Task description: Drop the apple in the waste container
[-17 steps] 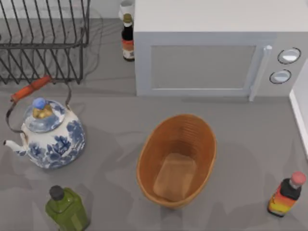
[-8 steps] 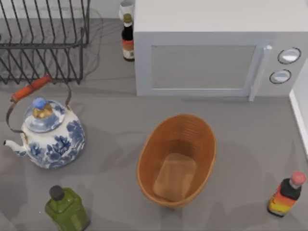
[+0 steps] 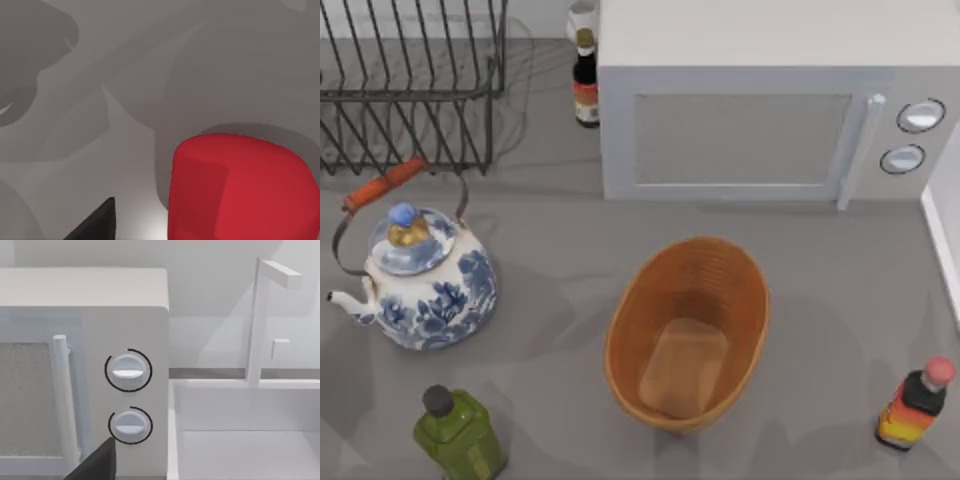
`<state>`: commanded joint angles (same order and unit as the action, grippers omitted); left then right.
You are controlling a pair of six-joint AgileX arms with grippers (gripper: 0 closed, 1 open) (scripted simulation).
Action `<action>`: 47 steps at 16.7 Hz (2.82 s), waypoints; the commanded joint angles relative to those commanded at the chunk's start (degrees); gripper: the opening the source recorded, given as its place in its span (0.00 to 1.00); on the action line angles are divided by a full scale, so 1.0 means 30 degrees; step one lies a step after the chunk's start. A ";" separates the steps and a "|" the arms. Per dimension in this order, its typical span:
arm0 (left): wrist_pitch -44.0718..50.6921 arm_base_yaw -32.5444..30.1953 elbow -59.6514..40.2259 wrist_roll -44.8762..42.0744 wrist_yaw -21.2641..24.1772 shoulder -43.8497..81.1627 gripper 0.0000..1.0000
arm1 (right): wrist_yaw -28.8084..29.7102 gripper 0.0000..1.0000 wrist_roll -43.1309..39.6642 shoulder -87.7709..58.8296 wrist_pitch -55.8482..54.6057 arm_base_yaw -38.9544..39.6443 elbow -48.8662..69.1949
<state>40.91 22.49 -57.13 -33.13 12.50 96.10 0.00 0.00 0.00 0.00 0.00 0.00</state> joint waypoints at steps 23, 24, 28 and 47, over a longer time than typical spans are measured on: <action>-0.4396 -0.0151 0.2097 0.0232 -0.0110 0.2363 0.40 | 0.0000 1.00 0.0000 0.0000 0.0000 0.0000 0.0000; -0.4396 -0.0151 0.2097 0.0232 -0.0110 0.2363 0.32 | 0.0000 1.00 0.0000 0.0000 0.0000 0.0000 0.0000; -0.4396 -0.0151 0.2097 0.0232 -0.0110 0.2363 0.02 | 0.0000 1.00 0.0000 0.0000 0.0000 0.0000 0.0000; 0.2156 -0.0147 -0.2514 -0.0098 -0.0396 0.0744 0.00 | 0.0000 1.00 0.0000 0.0000 0.0000 0.0000 0.0000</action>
<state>47.37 22.05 -64.67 -33.43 11.31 98.34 0.00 0.00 0.00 0.00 0.00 0.00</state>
